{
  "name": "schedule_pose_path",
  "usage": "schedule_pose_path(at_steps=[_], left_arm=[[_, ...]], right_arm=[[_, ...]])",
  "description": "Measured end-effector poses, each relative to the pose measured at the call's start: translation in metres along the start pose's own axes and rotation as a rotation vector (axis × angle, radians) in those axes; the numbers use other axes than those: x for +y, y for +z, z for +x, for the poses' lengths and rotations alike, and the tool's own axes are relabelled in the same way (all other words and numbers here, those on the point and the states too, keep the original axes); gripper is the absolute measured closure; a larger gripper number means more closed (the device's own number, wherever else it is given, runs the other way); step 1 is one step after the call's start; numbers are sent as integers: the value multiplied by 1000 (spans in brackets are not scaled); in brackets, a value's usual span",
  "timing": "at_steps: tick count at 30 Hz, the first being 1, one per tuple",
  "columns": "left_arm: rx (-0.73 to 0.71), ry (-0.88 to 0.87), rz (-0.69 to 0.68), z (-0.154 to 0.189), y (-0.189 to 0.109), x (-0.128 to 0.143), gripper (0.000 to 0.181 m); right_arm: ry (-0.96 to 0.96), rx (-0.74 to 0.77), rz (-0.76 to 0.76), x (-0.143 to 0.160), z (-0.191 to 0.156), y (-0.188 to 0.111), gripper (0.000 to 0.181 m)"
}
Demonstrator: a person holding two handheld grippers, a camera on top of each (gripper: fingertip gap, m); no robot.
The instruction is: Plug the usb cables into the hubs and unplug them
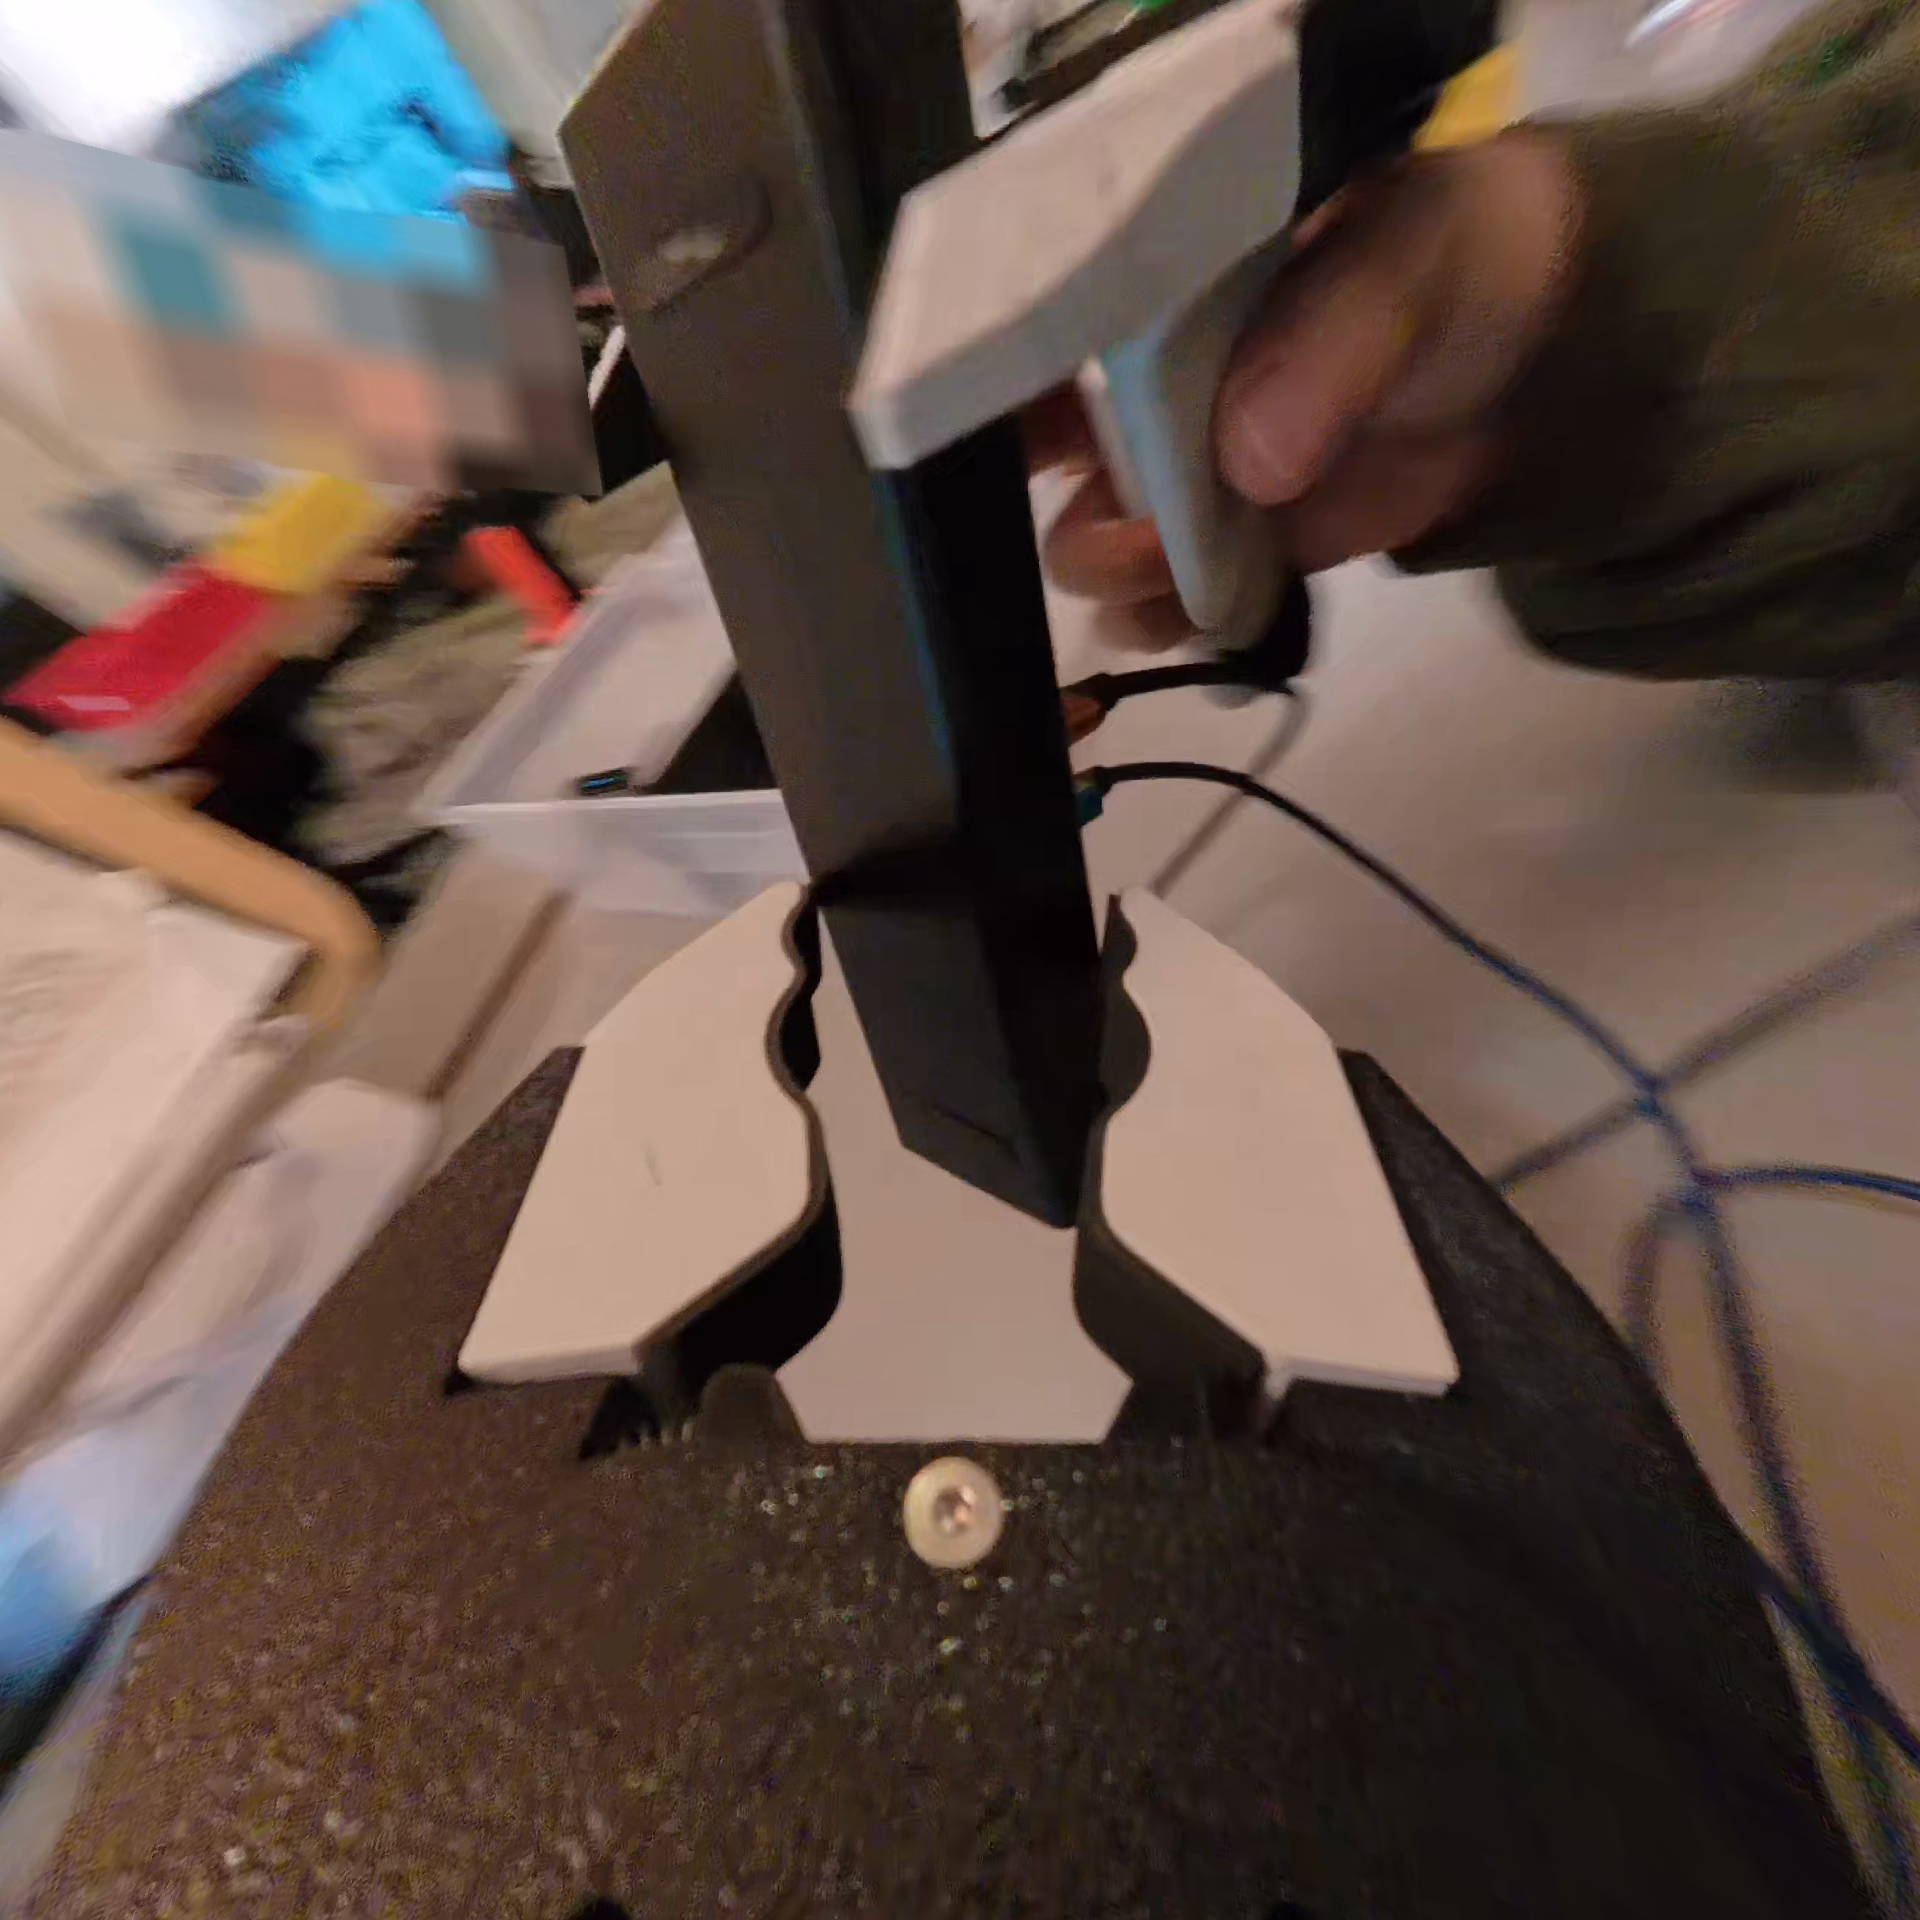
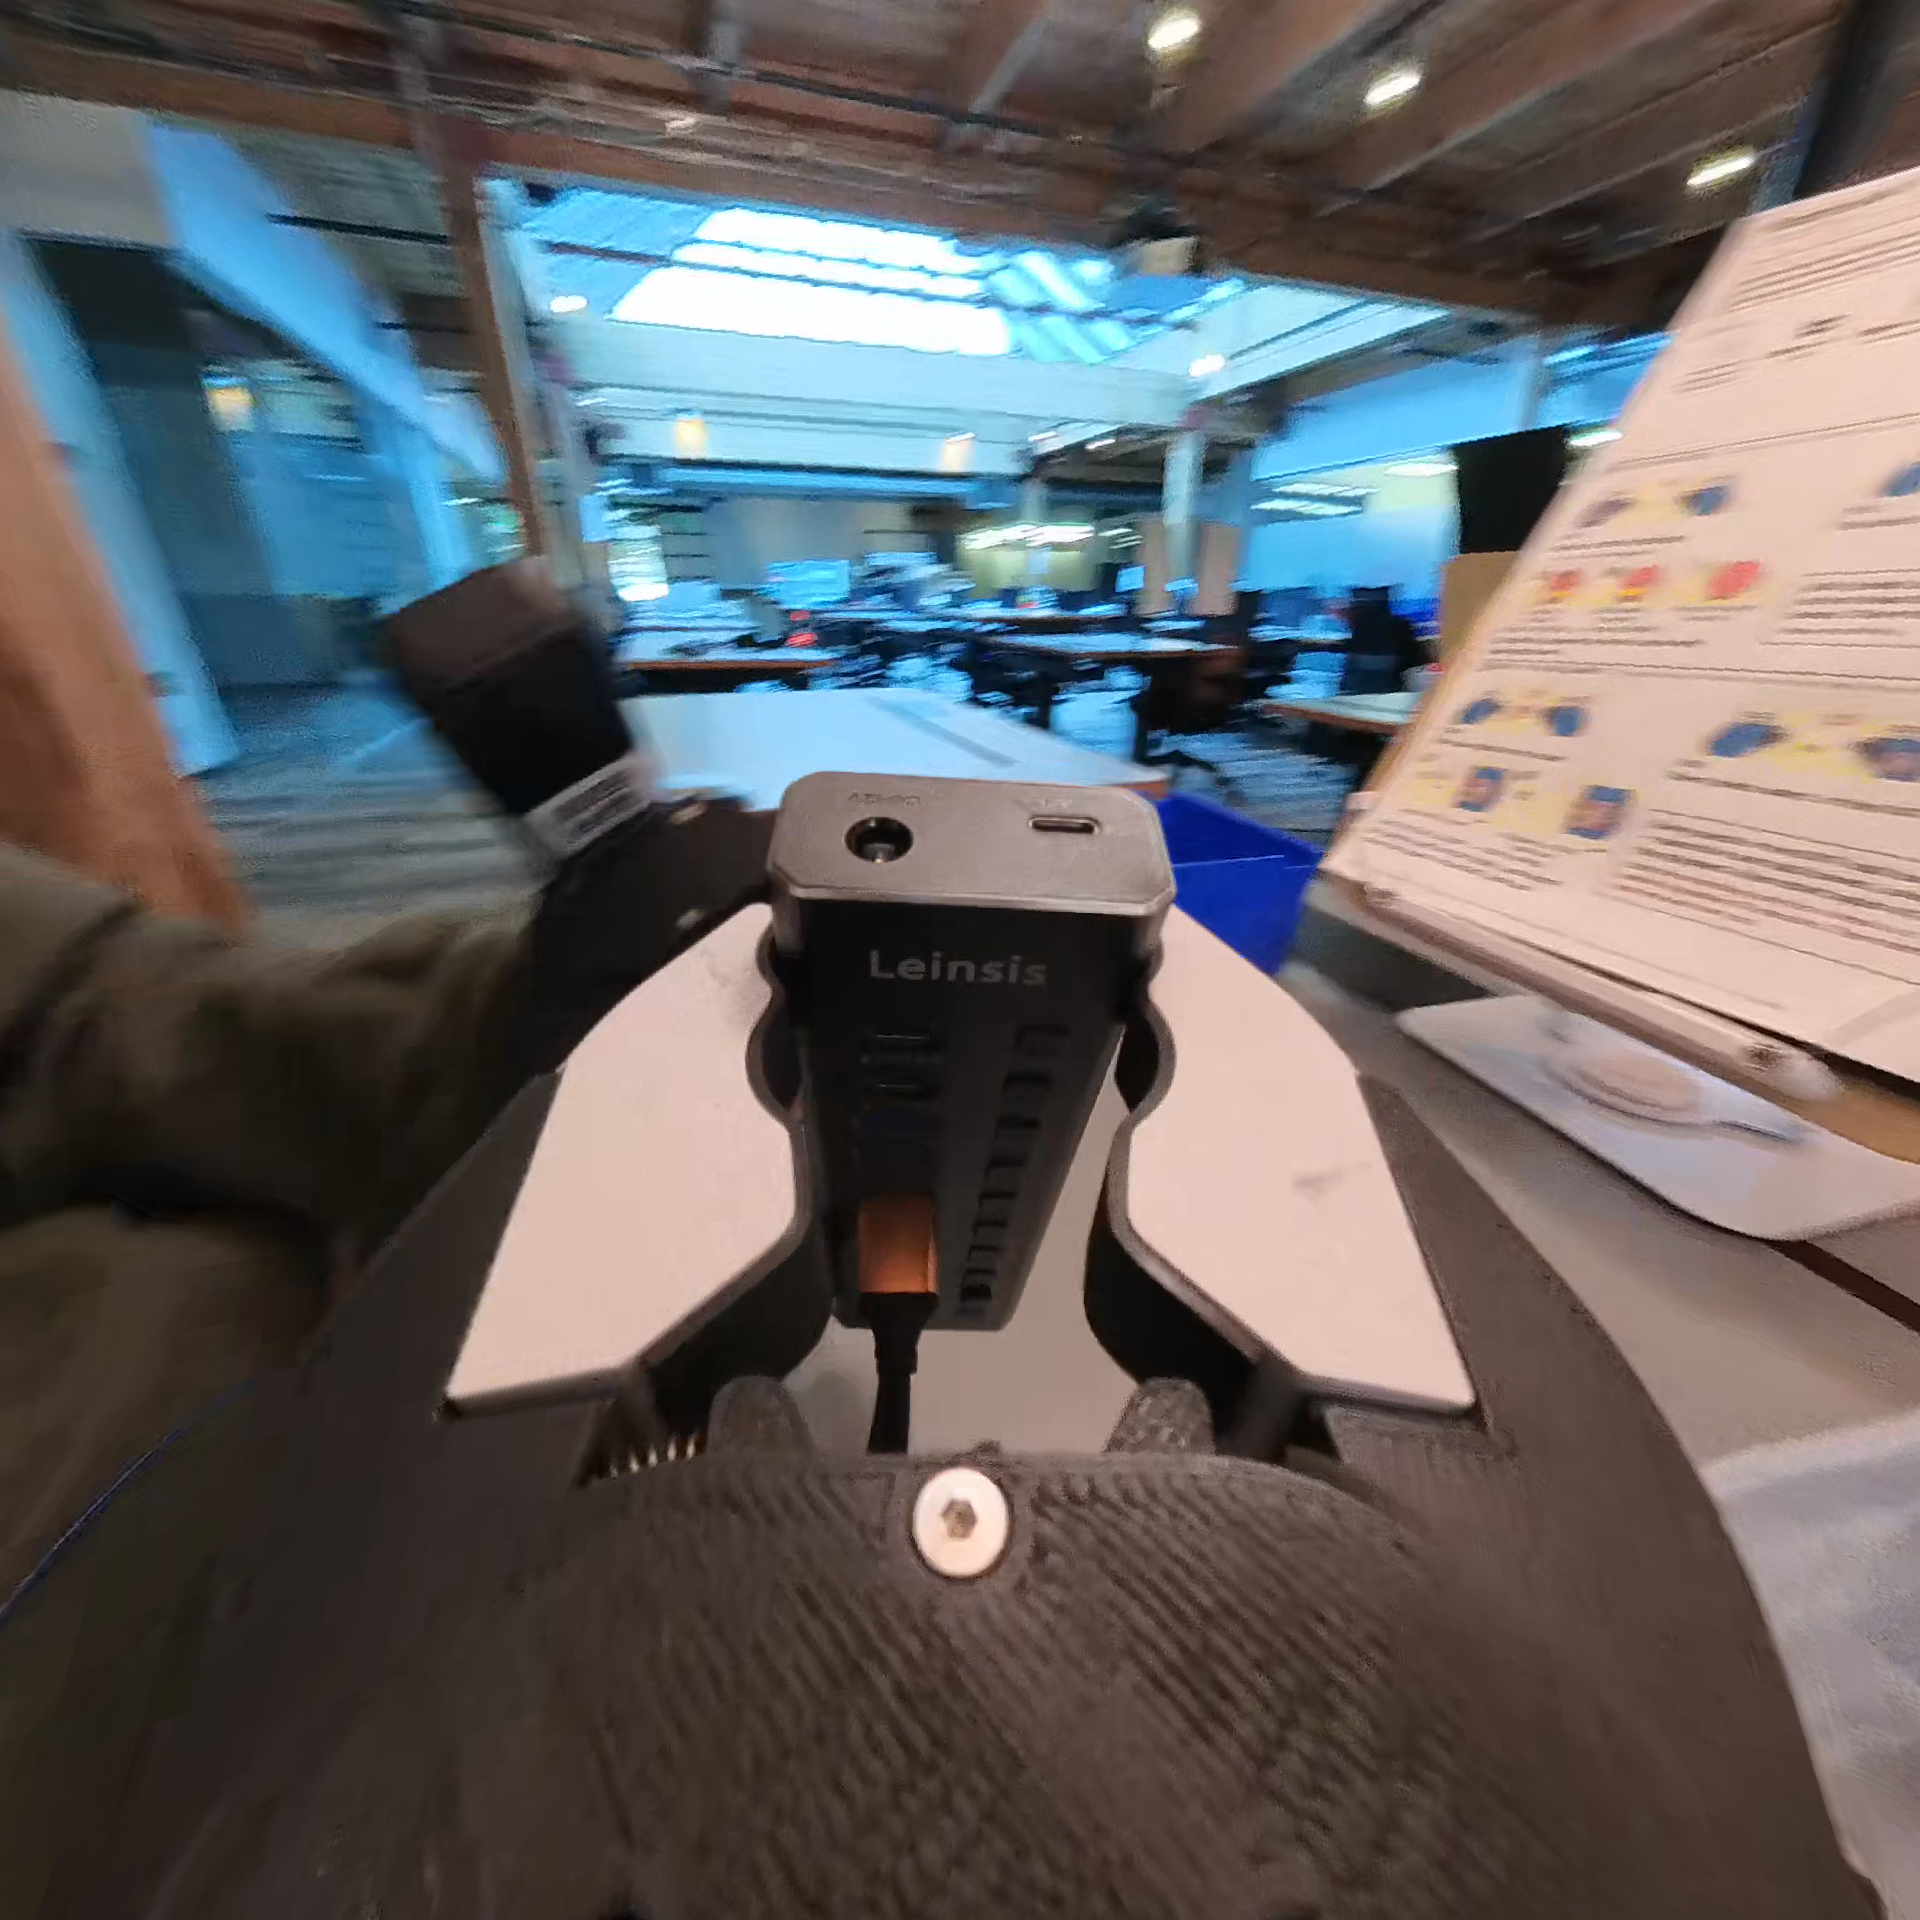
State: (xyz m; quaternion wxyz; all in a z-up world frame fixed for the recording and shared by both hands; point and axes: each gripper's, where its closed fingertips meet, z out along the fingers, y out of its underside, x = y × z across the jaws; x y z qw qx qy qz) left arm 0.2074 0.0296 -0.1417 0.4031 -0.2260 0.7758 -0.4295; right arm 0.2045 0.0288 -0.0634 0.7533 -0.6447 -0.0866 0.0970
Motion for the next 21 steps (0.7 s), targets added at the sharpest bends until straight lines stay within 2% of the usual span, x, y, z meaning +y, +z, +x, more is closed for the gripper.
schedule_pose_path(at_steps=[3,4,6,10,14,18,21], left_arm=[[276,-165,34,22,-9,-7,122],[312,-201,27,24,-9,-7,114],[364,-227,13,33,-6,-5,114],[372,-210,-64,45,4,12,120],[356,-183,-58,51,8,23,121],[354,-219,13,54,7,19,121],[363,-249,2,59,8,22,120]], right_arm=[[-11,-184,4,2,-26,-4,121],[-17,-217,-5,4,-31,-2,121],[-33,-231,-52,12,-37,3,121],[-98,-235,-144,31,-43,11,121],[-133,-256,-208,43,-46,12,120],[-113,-289,-194,42,-50,10,120],[-115,-308,-195,42,-53,10,120]])
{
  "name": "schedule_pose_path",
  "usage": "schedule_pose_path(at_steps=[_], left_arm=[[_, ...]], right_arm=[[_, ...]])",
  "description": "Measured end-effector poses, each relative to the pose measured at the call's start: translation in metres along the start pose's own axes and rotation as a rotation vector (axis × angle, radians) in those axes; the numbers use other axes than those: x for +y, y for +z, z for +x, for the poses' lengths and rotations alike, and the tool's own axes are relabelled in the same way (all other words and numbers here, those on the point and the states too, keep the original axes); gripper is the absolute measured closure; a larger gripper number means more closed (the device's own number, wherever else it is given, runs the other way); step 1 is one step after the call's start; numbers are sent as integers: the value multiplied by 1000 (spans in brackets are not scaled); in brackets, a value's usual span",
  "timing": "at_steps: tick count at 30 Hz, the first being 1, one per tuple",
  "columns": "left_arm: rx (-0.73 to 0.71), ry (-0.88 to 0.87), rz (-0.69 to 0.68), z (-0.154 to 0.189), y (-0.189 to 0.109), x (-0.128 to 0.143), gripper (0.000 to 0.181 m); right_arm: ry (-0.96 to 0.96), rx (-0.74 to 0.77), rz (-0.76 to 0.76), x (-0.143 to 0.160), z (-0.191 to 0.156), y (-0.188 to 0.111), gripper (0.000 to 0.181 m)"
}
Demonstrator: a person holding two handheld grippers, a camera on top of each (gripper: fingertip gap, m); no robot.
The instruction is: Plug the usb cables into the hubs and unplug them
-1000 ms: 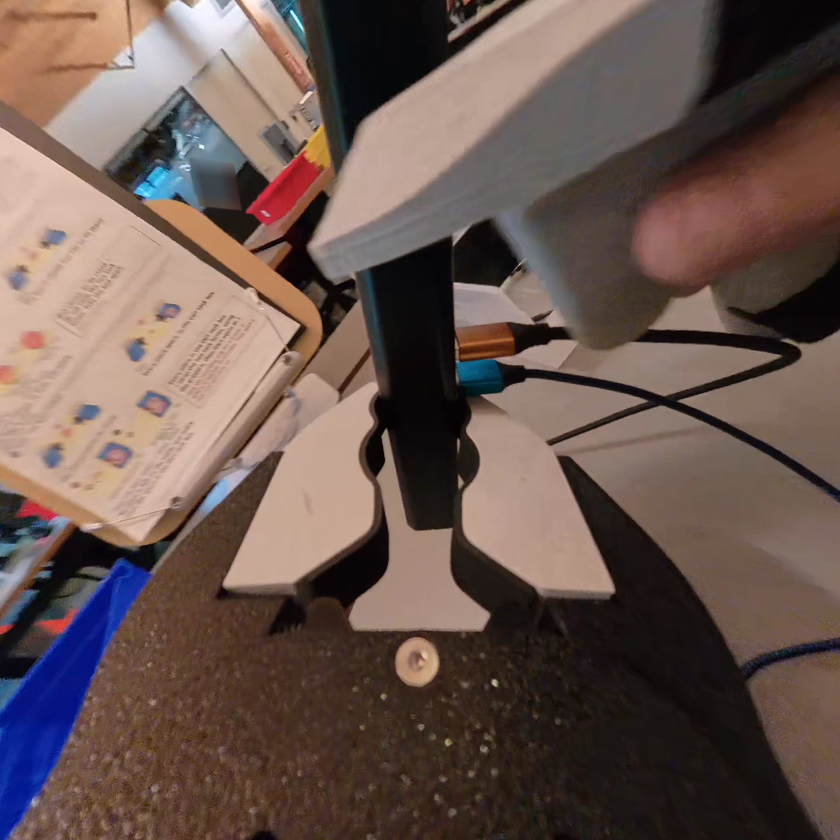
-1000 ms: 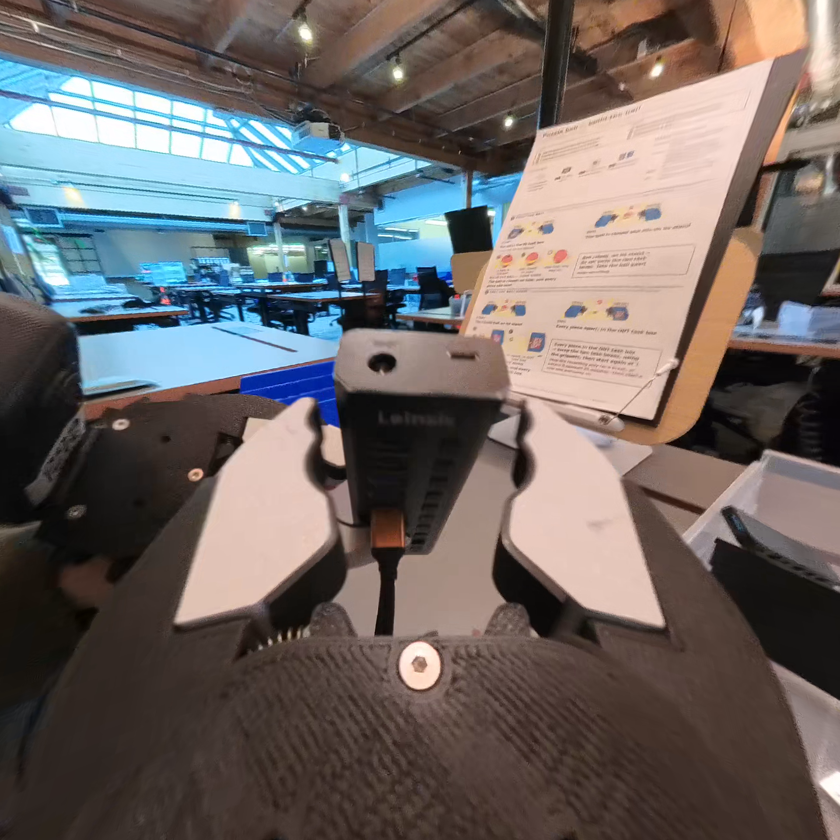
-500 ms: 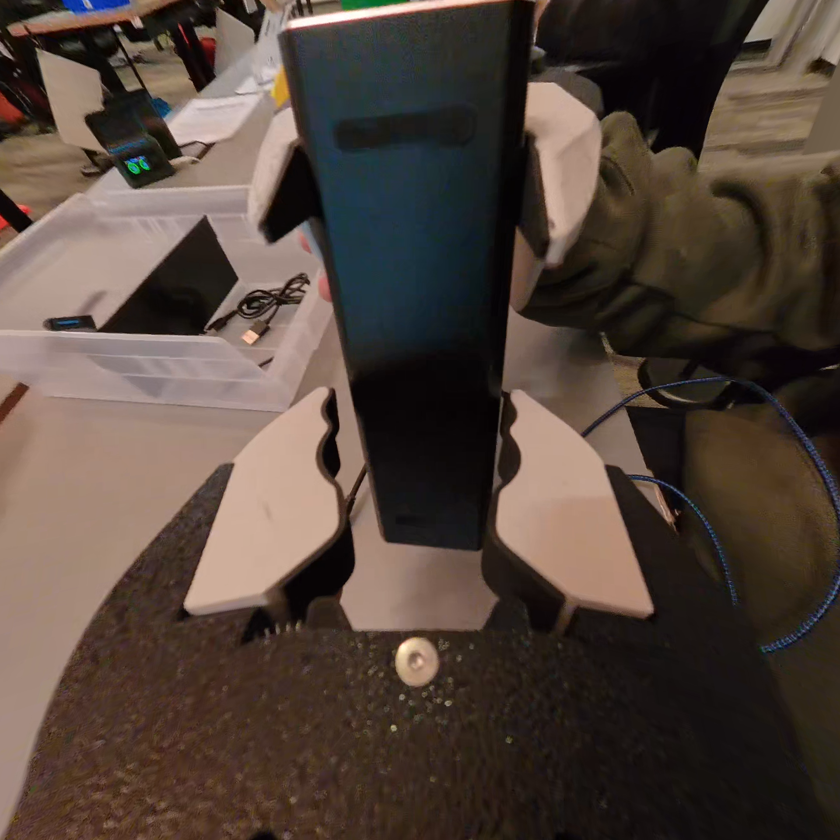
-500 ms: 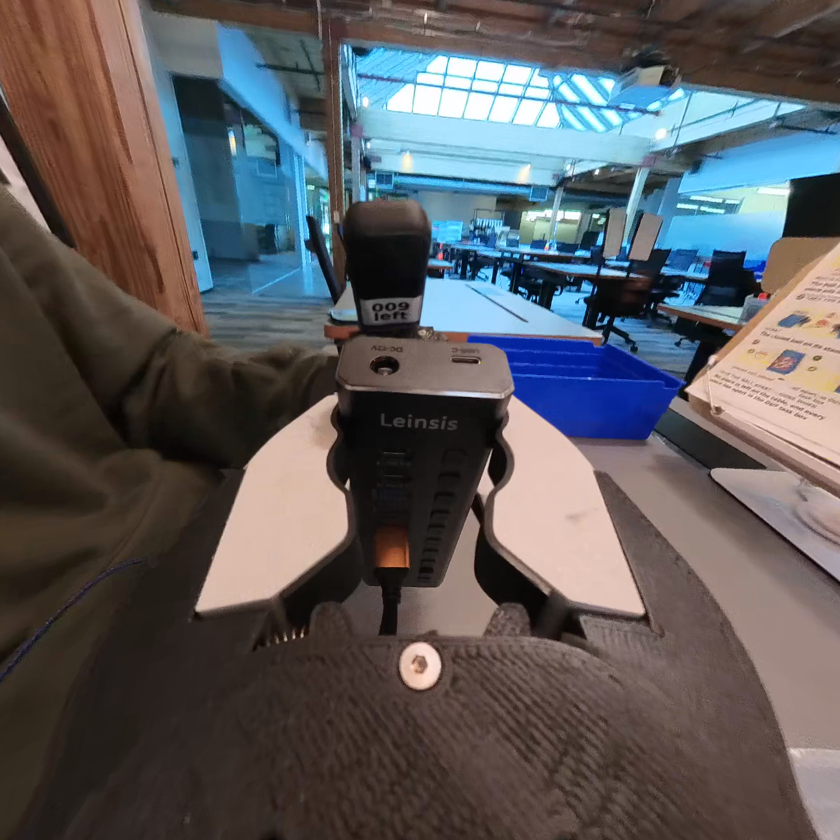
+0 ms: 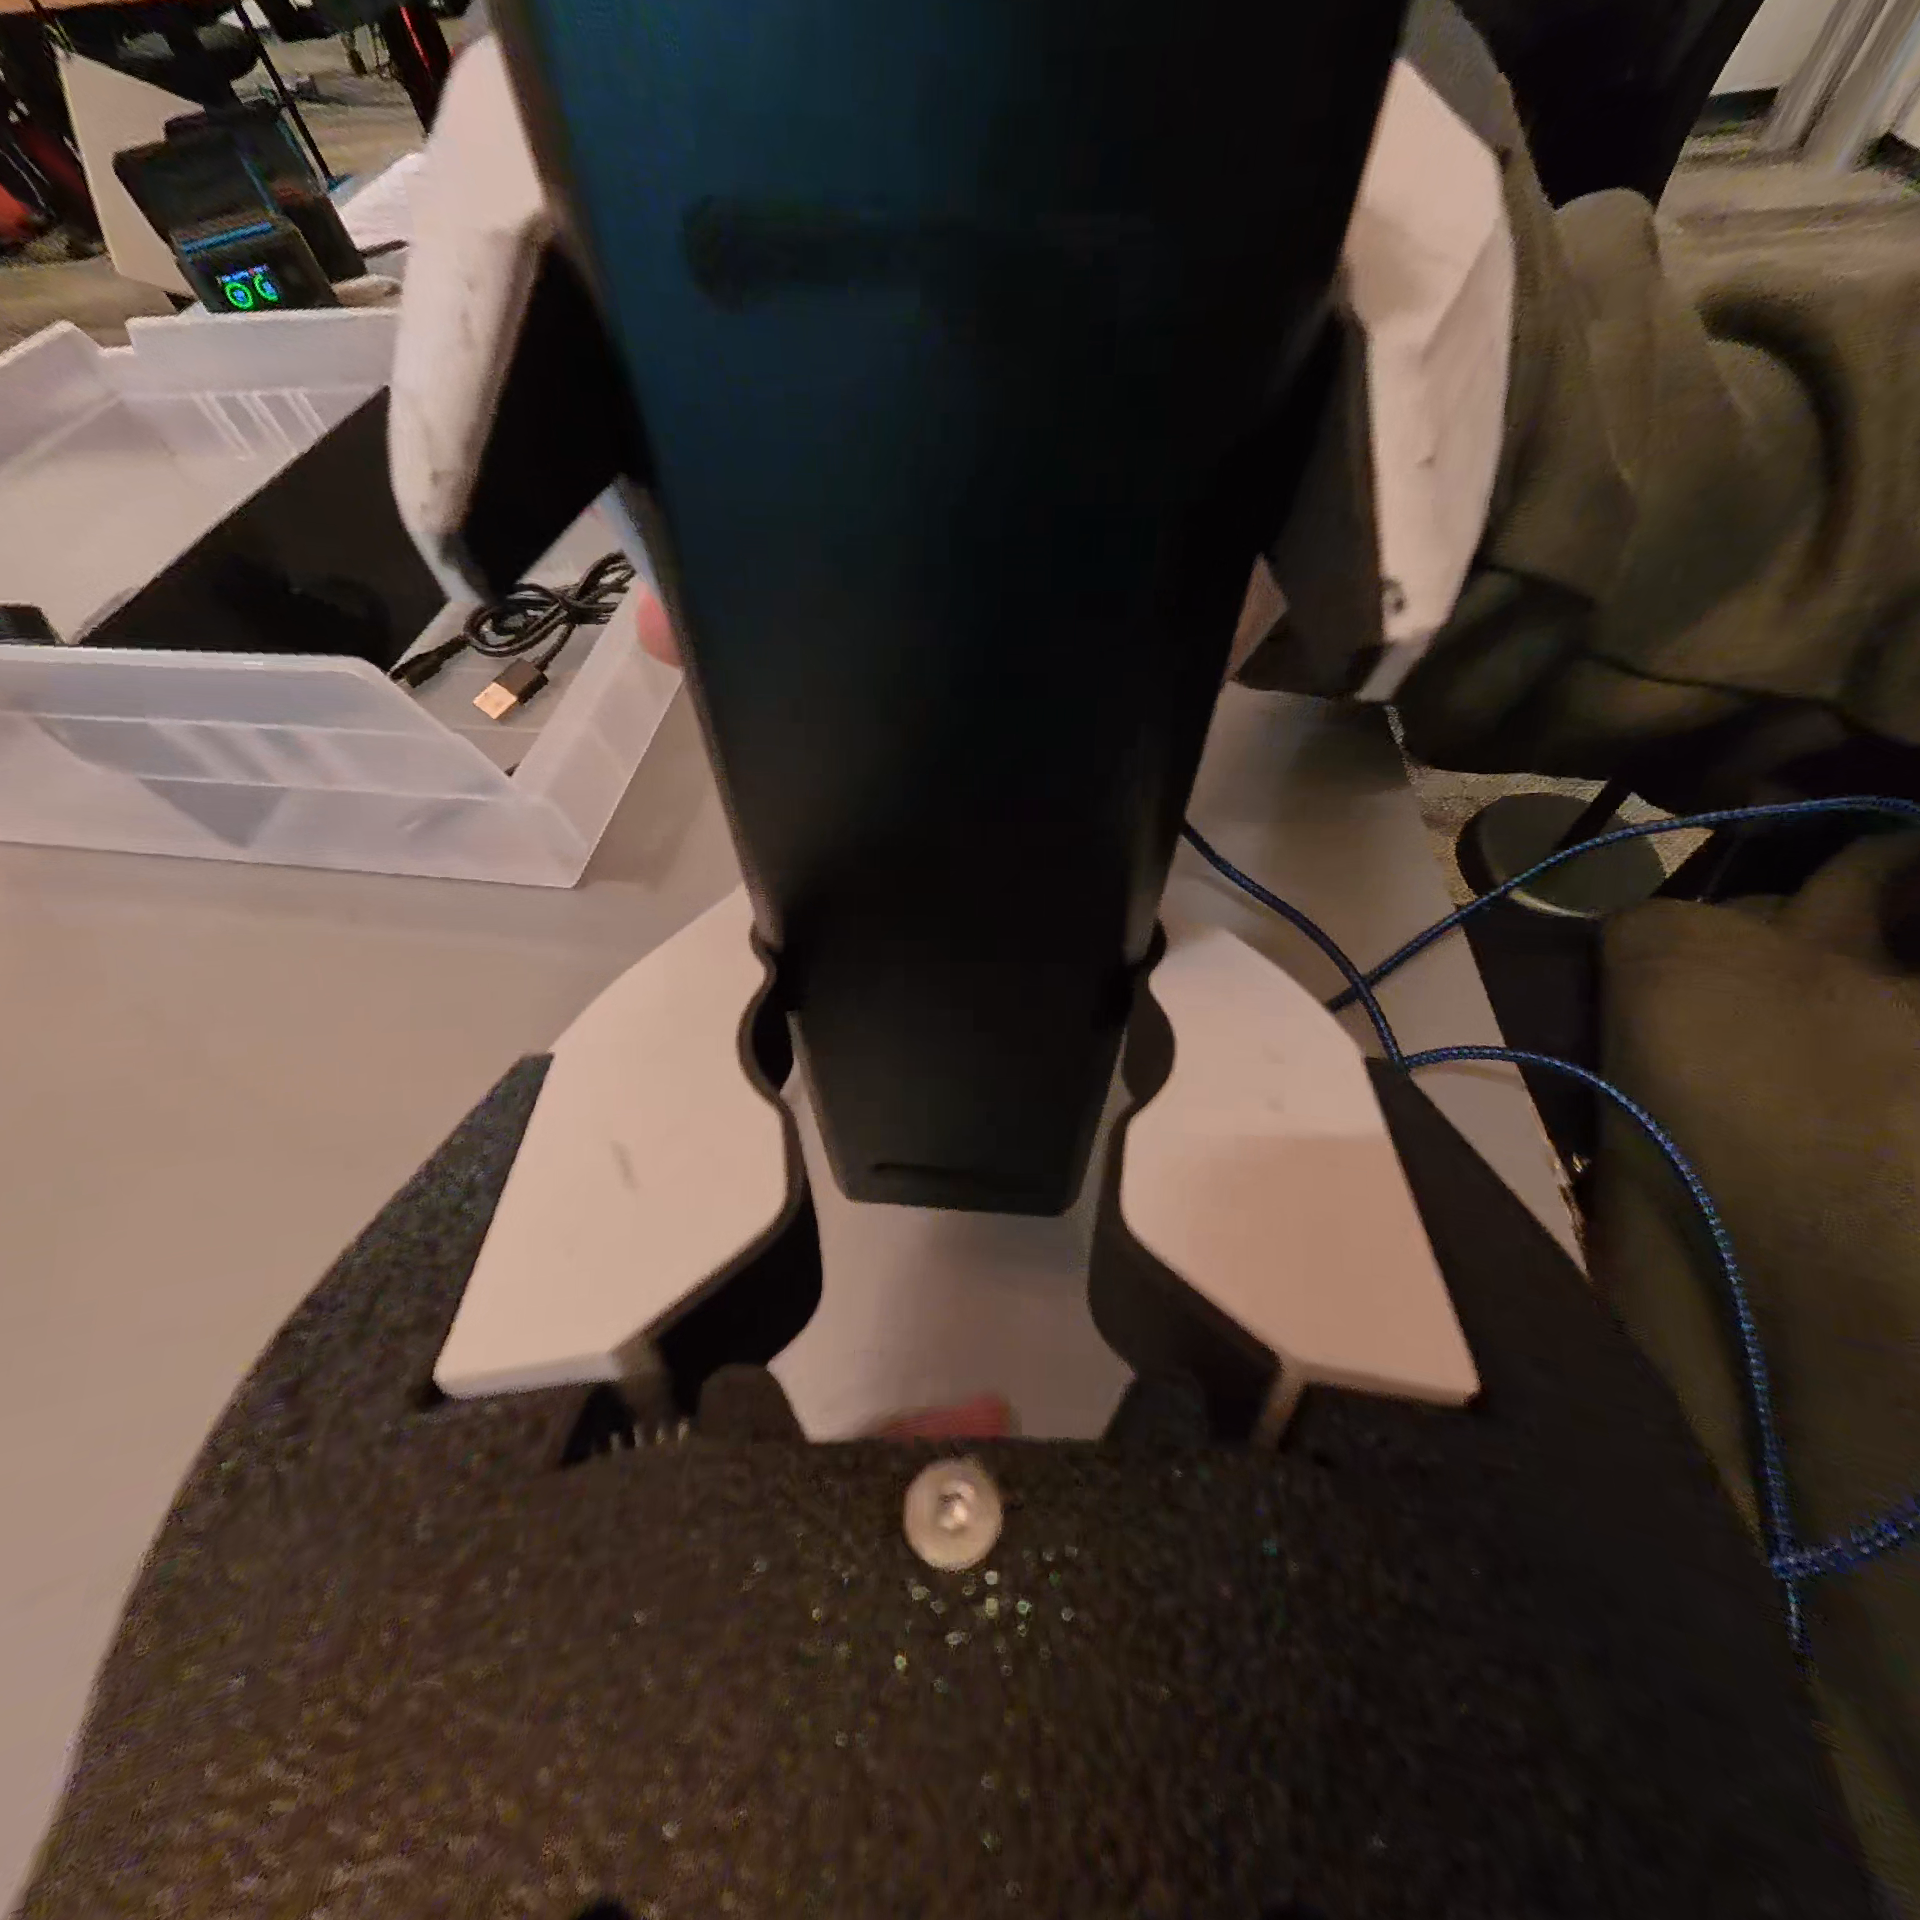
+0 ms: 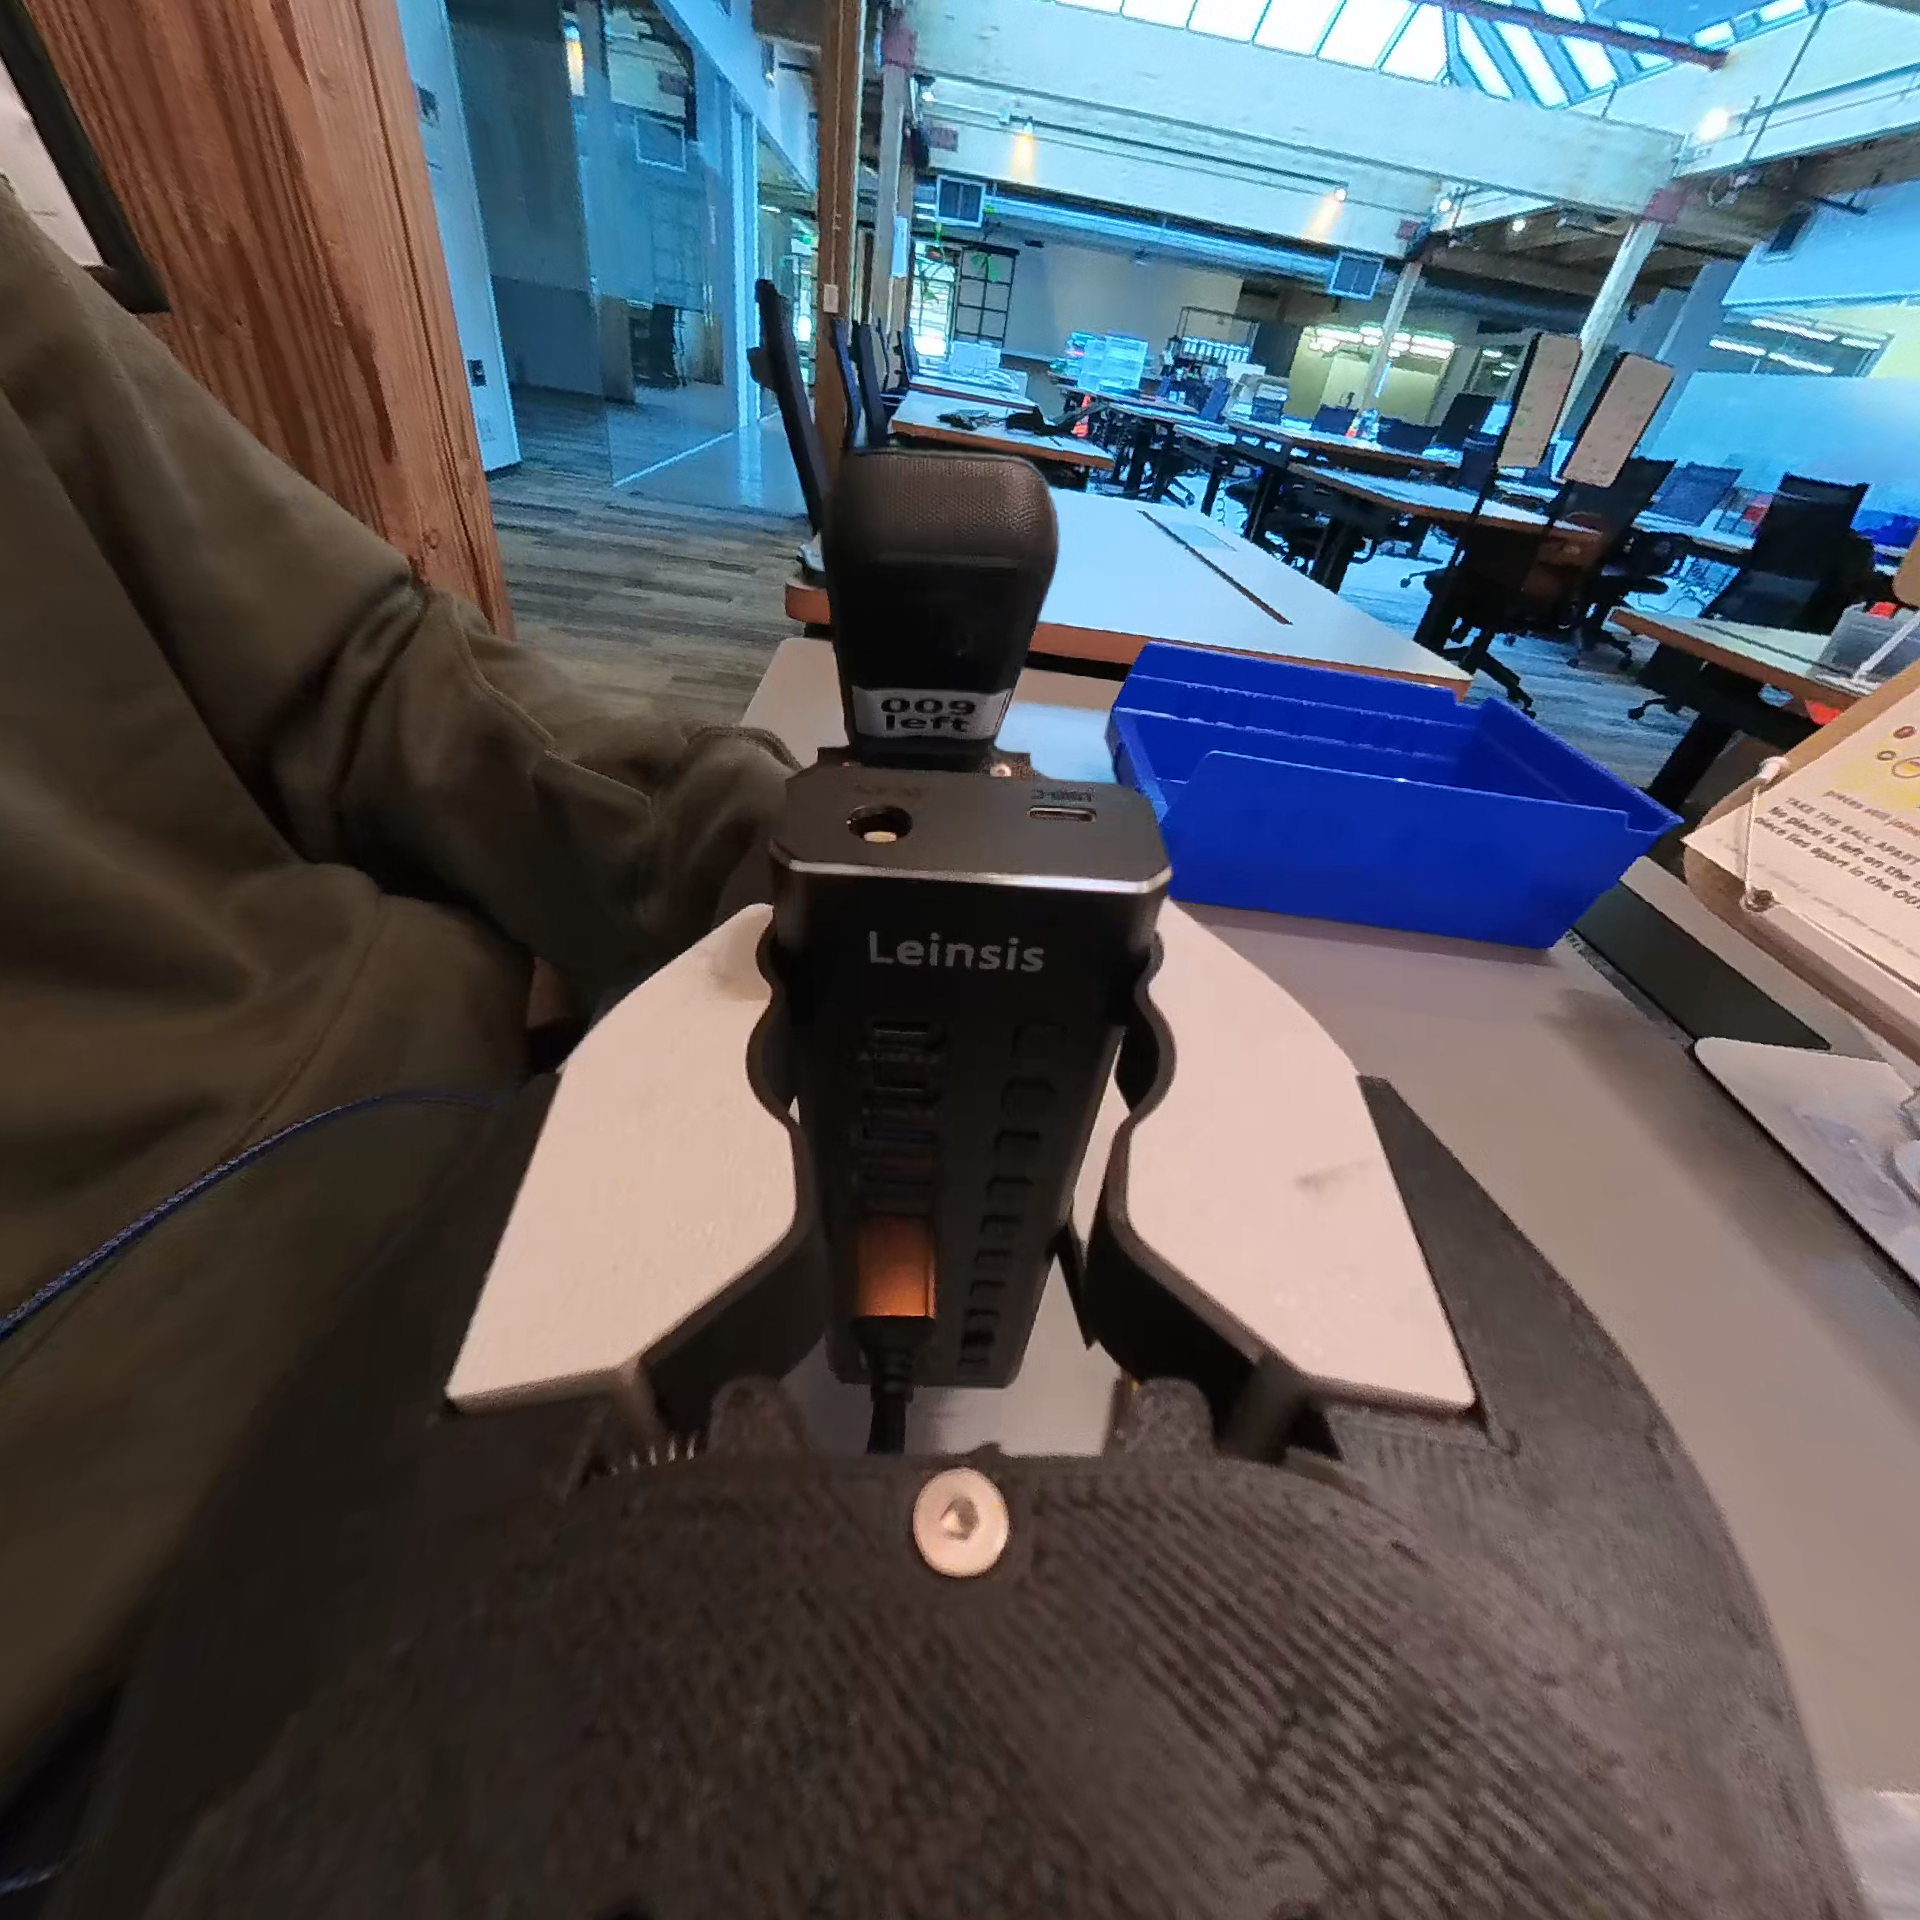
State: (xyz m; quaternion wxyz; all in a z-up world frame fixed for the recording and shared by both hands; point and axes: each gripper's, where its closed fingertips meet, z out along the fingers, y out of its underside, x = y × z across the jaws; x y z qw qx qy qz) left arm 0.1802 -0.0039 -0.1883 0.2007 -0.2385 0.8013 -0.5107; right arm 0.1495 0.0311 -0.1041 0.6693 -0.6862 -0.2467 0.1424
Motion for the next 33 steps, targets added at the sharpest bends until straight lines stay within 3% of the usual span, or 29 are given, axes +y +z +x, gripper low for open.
schedule_pose_path(at_steps=[5,12,23,30,33], left_arm=[[-27,14,33,5,3,1,120],[-48,44,32,10,10,7,99],[-87,33,78,9,10,23,109],[-152,-74,169,-13,-13,22,110],[-175,-115,227,-25,-35,21,110]], right_arm=[[16,-38,31,-1,-5,5,121],[62,-79,57,0,-11,20,121],[-24,-77,-115,20,-19,30,120],[30,154,-176,18,12,24,110],[79,220,-183,17,24,13,125]])
